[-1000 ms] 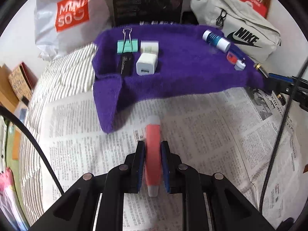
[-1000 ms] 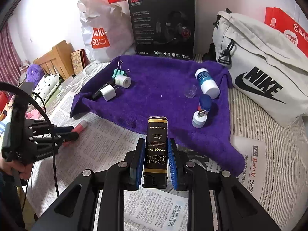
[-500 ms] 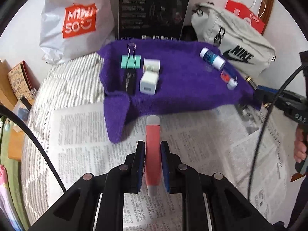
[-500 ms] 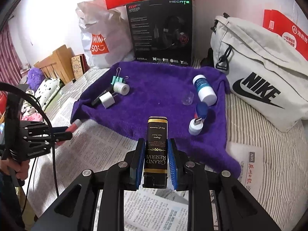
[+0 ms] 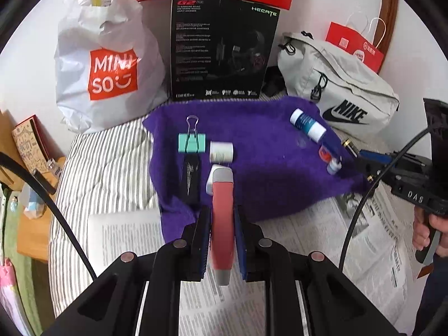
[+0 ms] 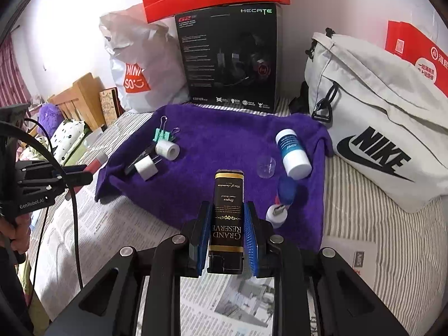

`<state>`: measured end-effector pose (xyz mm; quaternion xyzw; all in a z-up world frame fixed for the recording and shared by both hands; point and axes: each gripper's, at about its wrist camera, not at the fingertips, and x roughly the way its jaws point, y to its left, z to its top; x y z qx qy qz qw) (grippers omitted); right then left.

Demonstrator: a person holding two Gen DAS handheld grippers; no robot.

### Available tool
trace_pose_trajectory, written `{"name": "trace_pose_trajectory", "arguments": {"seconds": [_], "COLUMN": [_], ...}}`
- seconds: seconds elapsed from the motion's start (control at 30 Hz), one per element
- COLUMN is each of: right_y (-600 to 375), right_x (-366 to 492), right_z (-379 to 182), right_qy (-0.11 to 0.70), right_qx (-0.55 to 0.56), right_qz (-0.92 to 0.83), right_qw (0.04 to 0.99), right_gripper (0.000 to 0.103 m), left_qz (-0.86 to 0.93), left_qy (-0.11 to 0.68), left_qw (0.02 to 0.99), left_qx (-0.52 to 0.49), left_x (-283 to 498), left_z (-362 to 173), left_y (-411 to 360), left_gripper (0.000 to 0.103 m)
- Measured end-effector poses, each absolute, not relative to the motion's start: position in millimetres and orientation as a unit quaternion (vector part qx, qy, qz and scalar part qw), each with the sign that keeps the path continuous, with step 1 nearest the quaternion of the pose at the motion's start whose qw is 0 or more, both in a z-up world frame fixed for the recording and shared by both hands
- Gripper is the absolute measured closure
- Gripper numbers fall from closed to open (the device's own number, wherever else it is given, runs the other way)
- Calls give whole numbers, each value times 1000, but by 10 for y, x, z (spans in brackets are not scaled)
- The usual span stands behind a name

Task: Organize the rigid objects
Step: 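Lift the pink tube and black box and carry them toward the towel, then place the pink tube beside the plug while the right tool sets the box by the cup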

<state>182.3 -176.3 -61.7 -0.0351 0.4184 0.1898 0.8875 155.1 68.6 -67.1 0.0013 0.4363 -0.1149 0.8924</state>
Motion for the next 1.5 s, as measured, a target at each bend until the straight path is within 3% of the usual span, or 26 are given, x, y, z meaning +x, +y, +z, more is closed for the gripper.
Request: {"name": "trace_pose_trajectory", "arguments": {"seconds": [0.77, 1.5], "right_y": [-1745, -1483], "right_x": [2586, 2791], "right_z": [-856, -1317], "right_qy": [449, 485], "right_qx": [-39, -73], "right_qz": [178, 187], "right_qw": [875, 851], "right_gripper": [79, 79], "left_qz": [-153, -159], "left_qy": [453, 456], "left_qw": [878, 875], "left_qx": [-8, -20], "left_x": [2461, 2614], "left_z": [-804, -874], "left_y": [548, 575], "left_gripper": [87, 87]}}
